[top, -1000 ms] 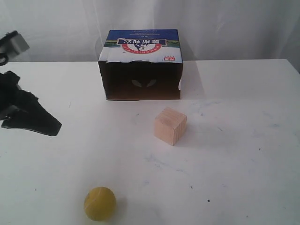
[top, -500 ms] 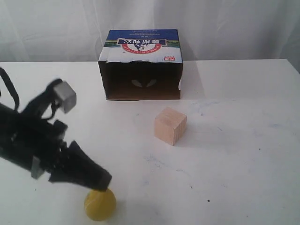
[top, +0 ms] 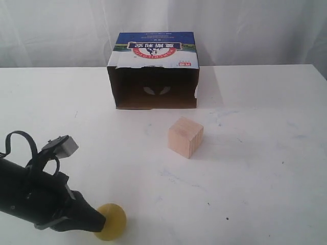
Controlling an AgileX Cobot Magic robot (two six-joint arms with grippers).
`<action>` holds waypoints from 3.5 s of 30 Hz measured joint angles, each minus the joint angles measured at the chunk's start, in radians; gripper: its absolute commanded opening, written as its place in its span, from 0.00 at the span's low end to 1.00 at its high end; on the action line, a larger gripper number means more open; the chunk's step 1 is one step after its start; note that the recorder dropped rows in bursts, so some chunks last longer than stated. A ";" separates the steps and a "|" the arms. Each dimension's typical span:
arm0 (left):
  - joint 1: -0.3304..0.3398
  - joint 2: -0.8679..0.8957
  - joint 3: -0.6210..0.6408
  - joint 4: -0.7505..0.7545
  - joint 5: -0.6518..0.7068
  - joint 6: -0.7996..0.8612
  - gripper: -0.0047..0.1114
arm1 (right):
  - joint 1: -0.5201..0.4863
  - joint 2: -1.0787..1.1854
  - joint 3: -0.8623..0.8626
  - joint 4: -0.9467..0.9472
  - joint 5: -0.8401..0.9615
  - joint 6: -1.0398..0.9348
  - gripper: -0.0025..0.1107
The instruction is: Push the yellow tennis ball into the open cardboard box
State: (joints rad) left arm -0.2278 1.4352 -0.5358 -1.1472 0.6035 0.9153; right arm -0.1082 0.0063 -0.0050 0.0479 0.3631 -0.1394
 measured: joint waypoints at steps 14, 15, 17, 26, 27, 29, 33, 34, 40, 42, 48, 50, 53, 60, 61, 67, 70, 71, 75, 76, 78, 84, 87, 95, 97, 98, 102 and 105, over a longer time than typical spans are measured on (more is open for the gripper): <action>-0.001 0.000 0.008 -0.034 -0.114 0.058 0.04 | 0.000 0.000 0.000 0.000 0.000 0.000 0.02; -0.001 0.000 0.010 -0.048 -0.123 0.072 0.04 | 0.000 0.000 0.000 0.000 0.000 0.000 0.02; -0.001 0.000 0.010 -0.085 -0.135 0.110 0.04 | 0.000 0.000 0.000 0.000 0.000 0.000 0.02; -0.001 -0.004 0.010 -0.187 -0.071 0.234 0.04 | 0.000 0.000 0.000 0.000 0.000 0.014 0.02; -0.001 -0.004 0.010 -0.188 -0.039 0.246 0.04 | 0.000 0.000 0.000 0.000 0.000 0.017 0.02; -0.004 -0.004 0.010 -0.188 -0.007 0.272 0.04 | 0.000 0.000 0.000 0.000 0.000 0.019 0.02; -0.004 0.019 0.010 -0.188 -0.049 0.284 0.04 | 0.000 0.000 0.000 0.000 0.000 0.023 0.02; -0.004 0.024 0.010 -0.188 -0.051 0.286 0.04 | 0.000 0.000 0.000 0.000 0.000 0.023 0.02; -0.004 0.054 0.010 -0.191 -0.049 0.289 0.04 | 0.000 0.000 0.000 0.000 0.000 0.023 0.02; -0.004 0.063 0.010 -0.197 -0.055 0.291 0.04 | 0.000 0.000 0.000 0.000 0.000 0.023 0.02; -0.004 0.094 0.010 -0.293 -0.073 0.354 0.04 | 0.000 0.000 0.000 0.000 0.000 0.023 0.02; -0.004 0.101 0.005 -0.323 -0.083 0.398 0.04 | 0.000 0.000 0.000 0.000 0.000 0.023 0.02; -0.004 0.107 -0.019 -0.344 -0.109 0.453 0.04 | 0.000 0.000 0.000 0.000 0.000 0.023 0.02; -0.004 0.116 -0.146 -0.348 -0.136 0.538 0.04 | 0.000 0.000 0.000 0.000 0.000 0.023 0.02; -0.004 0.116 -0.174 -0.348 -0.131 0.539 0.04 | 0.000 0.000 0.000 0.000 0.000 0.023 0.02; -0.004 0.116 -0.214 -0.326 -0.134 0.465 0.04 | 0.000 0.000 0.000 0.000 0.000 0.023 0.02; -0.004 0.116 -0.161 -0.317 -0.186 0.427 0.04 | 0.000 0.000 0.000 0.000 0.000 0.023 0.02; -0.004 0.116 -0.144 -0.314 -0.198 0.420 0.04 | 0.000 0.000 0.000 0.000 0.000 0.023 0.02; -0.004 0.112 -0.076 -0.312 -0.227 0.409 0.04 | 0.000 0.000 0.000 0.000 0.000 0.023 0.02; -0.004 0.106 -0.066 -0.321 -0.230 0.409 0.04 | 0.000 0.000 0.000 0.000 0.000 0.023 0.02; -0.004 0.092 -0.057 -0.321 -0.240 0.413 0.04 | 0.000 0.000 0.000 0.000 0.000 0.023 0.02; -0.004 0.090 -0.051 -0.332 -0.252 0.430 0.04 | 0.000 0.000 0.000 0.000 0.000 0.023 0.02; -0.004 0.086 -0.046 -0.380 -0.282 0.479 0.04 | 0.000 0.000 0.000 0.000 0.000 0.023 0.02; -0.004 0.086 -0.095 -0.566 -0.292 0.818 0.04 | 0.000 0.000 0.000 0.000 0.000 0.023 0.02; -0.004 0.086 -0.127 -0.575 -0.289 0.839 0.04 | 0.000 0.000 0.000 0.000 0.000 0.023 0.02; -0.004 0.082 -0.137 -0.576 -0.292 0.843 0.04 | 0.000 0.000 0.000 0.000 0.000 0.023 0.02; -0.004 0.045 -0.142 -0.576 -0.338 0.809 0.04 | 0.000 0.000 0.000 0.000 0.000 0.023 0.02; -0.004 0.005 -0.100 -0.576 -0.380 0.765 0.04 | 0.000 0.000 0.000 0.000 0.000 0.023 0.02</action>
State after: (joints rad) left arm -0.2316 1.4402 -0.6359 -1.7229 0.2238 1.6808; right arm -0.1082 0.0063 -0.0050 0.0479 0.3631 -0.1163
